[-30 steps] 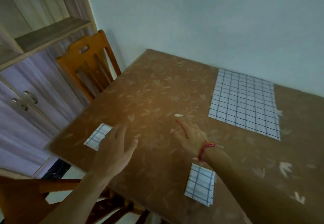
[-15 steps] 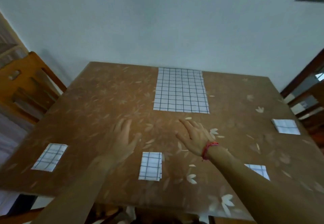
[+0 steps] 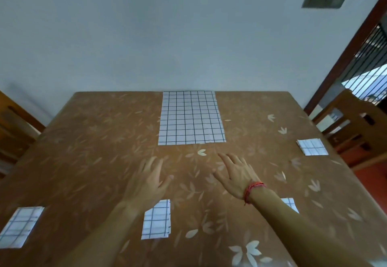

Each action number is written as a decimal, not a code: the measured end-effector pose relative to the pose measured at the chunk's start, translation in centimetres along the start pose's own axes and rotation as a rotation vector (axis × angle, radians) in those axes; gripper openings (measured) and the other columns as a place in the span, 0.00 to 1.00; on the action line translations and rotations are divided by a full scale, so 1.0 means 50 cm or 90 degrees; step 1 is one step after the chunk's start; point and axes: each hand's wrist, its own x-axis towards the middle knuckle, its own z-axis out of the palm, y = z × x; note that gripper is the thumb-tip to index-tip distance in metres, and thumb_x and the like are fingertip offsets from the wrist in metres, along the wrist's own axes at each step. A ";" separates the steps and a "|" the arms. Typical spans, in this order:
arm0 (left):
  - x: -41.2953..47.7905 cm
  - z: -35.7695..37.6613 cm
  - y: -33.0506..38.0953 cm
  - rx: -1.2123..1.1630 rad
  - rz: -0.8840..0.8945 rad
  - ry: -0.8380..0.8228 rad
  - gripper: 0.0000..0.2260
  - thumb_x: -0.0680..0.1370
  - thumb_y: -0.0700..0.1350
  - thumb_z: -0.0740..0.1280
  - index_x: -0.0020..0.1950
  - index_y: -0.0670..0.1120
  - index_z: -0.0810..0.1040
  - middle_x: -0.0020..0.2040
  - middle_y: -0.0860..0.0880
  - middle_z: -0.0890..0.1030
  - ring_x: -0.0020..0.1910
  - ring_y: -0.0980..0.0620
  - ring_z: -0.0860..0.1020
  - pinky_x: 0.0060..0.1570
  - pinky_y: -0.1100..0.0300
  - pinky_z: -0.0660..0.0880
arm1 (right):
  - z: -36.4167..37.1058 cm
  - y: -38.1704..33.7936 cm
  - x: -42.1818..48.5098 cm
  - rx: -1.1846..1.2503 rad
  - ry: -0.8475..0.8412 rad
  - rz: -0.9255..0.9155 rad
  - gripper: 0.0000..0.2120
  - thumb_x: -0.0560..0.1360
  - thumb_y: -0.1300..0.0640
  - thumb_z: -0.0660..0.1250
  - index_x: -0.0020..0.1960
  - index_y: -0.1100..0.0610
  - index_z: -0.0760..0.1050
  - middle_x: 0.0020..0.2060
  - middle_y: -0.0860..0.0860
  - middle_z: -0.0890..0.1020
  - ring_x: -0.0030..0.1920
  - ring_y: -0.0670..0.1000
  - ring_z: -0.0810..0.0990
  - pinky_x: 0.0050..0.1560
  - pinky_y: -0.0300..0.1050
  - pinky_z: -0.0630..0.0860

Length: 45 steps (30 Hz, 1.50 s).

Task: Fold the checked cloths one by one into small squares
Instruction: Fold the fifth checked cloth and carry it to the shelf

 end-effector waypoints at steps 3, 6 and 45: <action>0.024 0.016 -0.004 0.012 -0.007 -0.010 0.35 0.75 0.66 0.45 0.73 0.46 0.67 0.68 0.49 0.71 0.69 0.48 0.68 0.66 0.54 0.65 | 0.010 0.006 0.022 -0.006 -0.005 0.005 0.31 0.78 0.35 0.52 0.76 0.46 0.54 0.74 0.49 0.62 0.71 0.53 0.62 0.68 0.51 0.64; 0.057 0.037 -0.012 0.014 -0.022 -0.030 0.37 0.73 0.66 0.42 0.75 0.49 0.64 0.71 0.51 0.68 0.71 0.50 0.65 0.67 0.55 0.63 | 0.026 0.014 0.053 -0.010 -0.017 0.008 0.30 0.78 0.35 0.51 0.76 0.46 0.54 0.74 0.49 0.62 0.71 0.53 0.62 0.69 0.52 0.64; 0.433 0.368 -0.124 0.035 -0.040 -0.011 0.17 0.80 0.49 0.61 0.65 0.42 0.74 0.65 0.47 0.75 0.66 0.49 0.72 0.61 0.53 0.70 | 0.268 0.170 0.471 -0.129 0.042 -0.023 0.22 0.78 0.39 0.51 0.61 0.53 0.69 0.62 0.48 0.69 0.65 0.51 0.65 0.67 0.48 0.60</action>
